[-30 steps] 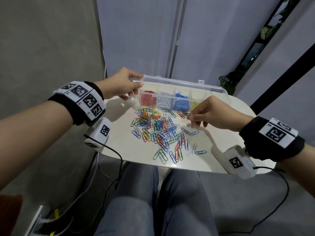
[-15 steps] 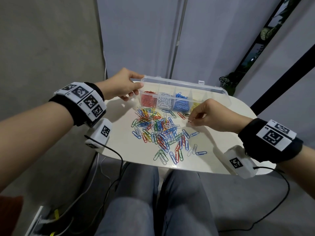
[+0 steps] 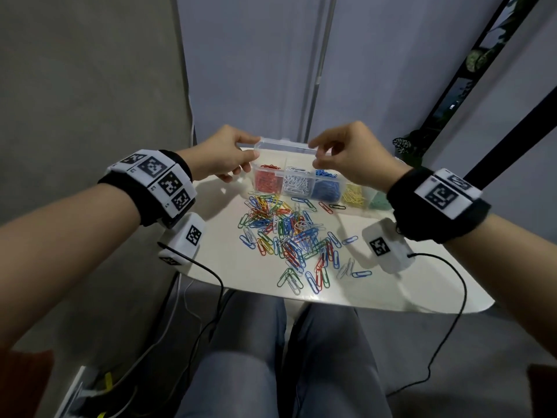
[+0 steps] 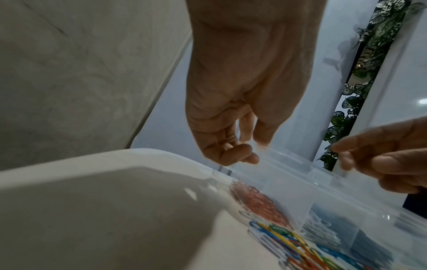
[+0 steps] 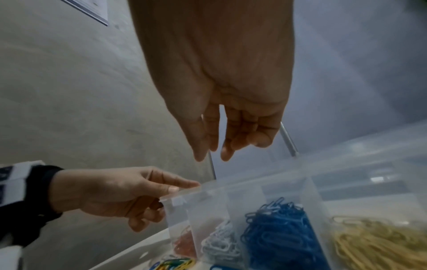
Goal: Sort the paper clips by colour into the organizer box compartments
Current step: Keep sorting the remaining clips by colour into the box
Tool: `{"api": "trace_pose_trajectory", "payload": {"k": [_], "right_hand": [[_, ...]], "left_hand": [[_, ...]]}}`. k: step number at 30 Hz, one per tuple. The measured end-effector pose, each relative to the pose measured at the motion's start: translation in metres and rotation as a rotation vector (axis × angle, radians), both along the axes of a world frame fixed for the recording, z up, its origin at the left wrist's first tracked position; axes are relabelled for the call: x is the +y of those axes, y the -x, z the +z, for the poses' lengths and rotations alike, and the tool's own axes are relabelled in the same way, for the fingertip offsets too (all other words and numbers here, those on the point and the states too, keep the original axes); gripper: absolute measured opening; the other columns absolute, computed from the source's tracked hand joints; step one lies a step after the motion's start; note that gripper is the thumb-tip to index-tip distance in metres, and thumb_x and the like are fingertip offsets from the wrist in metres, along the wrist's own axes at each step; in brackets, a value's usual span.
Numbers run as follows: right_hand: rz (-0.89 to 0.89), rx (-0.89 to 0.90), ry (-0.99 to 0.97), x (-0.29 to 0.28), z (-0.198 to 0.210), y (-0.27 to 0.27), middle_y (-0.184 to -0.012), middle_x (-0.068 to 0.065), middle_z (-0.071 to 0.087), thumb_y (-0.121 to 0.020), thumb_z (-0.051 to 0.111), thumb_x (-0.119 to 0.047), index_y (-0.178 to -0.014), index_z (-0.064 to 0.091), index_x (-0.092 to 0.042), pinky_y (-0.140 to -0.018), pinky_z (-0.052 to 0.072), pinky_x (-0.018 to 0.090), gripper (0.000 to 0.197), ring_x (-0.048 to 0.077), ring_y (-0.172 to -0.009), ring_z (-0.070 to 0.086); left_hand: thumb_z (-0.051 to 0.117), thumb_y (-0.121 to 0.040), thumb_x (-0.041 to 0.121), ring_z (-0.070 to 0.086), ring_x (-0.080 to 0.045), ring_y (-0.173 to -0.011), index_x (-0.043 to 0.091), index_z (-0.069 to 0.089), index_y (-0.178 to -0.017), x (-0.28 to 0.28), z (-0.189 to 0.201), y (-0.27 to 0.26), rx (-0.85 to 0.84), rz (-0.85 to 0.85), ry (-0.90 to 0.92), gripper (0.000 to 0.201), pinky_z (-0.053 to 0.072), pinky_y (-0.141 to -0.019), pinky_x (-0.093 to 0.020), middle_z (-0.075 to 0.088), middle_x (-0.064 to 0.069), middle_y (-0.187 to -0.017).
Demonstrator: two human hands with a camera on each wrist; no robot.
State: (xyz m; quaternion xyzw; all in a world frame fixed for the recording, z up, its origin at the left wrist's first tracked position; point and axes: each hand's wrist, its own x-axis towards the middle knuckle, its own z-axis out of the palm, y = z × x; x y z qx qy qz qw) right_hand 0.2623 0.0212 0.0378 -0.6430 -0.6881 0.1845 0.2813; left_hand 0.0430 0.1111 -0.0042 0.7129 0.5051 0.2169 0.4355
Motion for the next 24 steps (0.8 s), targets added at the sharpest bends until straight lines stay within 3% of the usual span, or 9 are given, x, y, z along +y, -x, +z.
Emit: {"api": "trace_pose_trajectory", "payload": {"k": [3,7,10,13,16,19,21,24], "right_hand": [[0.213,-0.196,0.112,-0.029,0.005,-0.012,-0.077,-0.002,0.070,-0.078,0.069,0.001,-0.082,0.073,-0.023,-0.059,0.041,0.021,0.025,0.004,-0.059,0.048],[0.418,-0.447,0.312,-0.059,-0.011,-0.028,-0.093,-0.006,0.063,-0.074,0.072,0.003,-0.103,0.074,-0.027,-0.075,0.044,0.026,0.043,0.009,-0.079,0.051],[0.459,-0.504,0.302,-0.066,-0.027,-0.034,-0.101,-0.005,0.056,-0.078,0.073,-0.004,-0.111,0.073,-0.025,-0.082,0.042,0.028,0.039,0.013,-0.091,0.051],[0.443,-0.536,0.251,-0.064,-0.038,-0.041,-0.095,-0.007,0.057,-0.078,0.075,-0.008,-0.107,0.073,-0.021,-0.077,0.042,0.026,0.031,0.009,-0.083,0.050],[0.384,-0.518,0.220,-0.064,-0.045,-0.049,-0.082,-0.012,0.053,-0.081,0.072,-0.009,-0.092,0.074,-0.017,-0.069,0.042,0.024,0.013,0.003,-0.073,0.049],[0.353,-0.487,0.163,-0.071,-0.049,-0.053,-0.082,-0.003,0.057,-0.081,0.069,-0.005,-0.075,0.069,-0.012,-0.066,0.042,0.028,0.009,0.011,-0.067,0.049],[0.375,-0.504,0.141,-0.074,-0.049,-0.052,-0.084,0.002,0.059,-0.078,0.068,-0.001,-0.072,0.067,-0.008,-0.065,0.044,0.030,0.009,0.014,-0.067,0.049],[0.393,-0.510,0.143,-0.074,-0.046,-0.051,-0.084,-0.003,0.060,-0.077,0.067,0.000,-0.080,0.069,-0.011,-0.065,0.047,0.031,0.011,0.013,-0.068,0.051]], "left_hand": [[0.056,-0.098,0.022,0.044,-0.013,-0.056,0.020,0.043,-0.145,0.002,-0.002,0.001,-0.009,-0.004,-0.001,0.049,0.042,-0.047,-0.025,0.060,-0.006,-0.073],[0.057,-0.097,0.023,0.043,-0.011,-0.052,0.019,0.045,-0.143,0.003,-0.004,0.001,-0.030,-0.010,-0.008,0.048,0.041,-0.043,-0.022,0.060,-0.006,-0.072],[0.057,-0.097,0.022,0.043,-0.009,-0.047,0.019,0.046,-0.142,0.001,-0.004,0.001,-0.033,-0.008,-0.012,0.046,0.040,-0.040,-0.020,0.059,-0.006,-0.071],[0.057,-0.098,0.022,0.042,-0.011,-0.049,0.020,0.046,-0.142,0.001,-0.004,0.000,-0.034,-0.001,-0.012,0.046,0.040,-0.040,-0.020,0.059,-0.006,-0.071],[0.056,-0.098,0.022,0.042,-0.012,-0.052,0.020,0.046,-0.142,0.001,-0.004,0.000,-0.031,-0.001,-0.010,0.045,0.040,-0.042,-0.022,0.059,-0.005,-0.071],[0.057,-0.097,0.022,0.042,-0.012,-0.051,0.020,0.047,-0.141,0.001,-0.005,0.000,-0.035,-0.007,-0.010,0.045,0.040,-0.043,-0.022,0.059,-0.006,-0.071],[0.058,-0.097,0.023,0.042,-0.012,-0.050,0.020,0.047,-0.141,0.001,-0.004,0.001,-0.036,-0.008,-0.010,0.046,0.040,-0.044,-0.023,0.060,-0.006,-0.071],[0.057,-0.097,0.022,0.043,-0.013,-0.051,0.019,0.046,-0.142,0.001,-0.003,0.001,-0.035,-0.009,-0.007,0.047,0.041,-0.044,-0.024,0.060,-0.007,-0.073]]}}
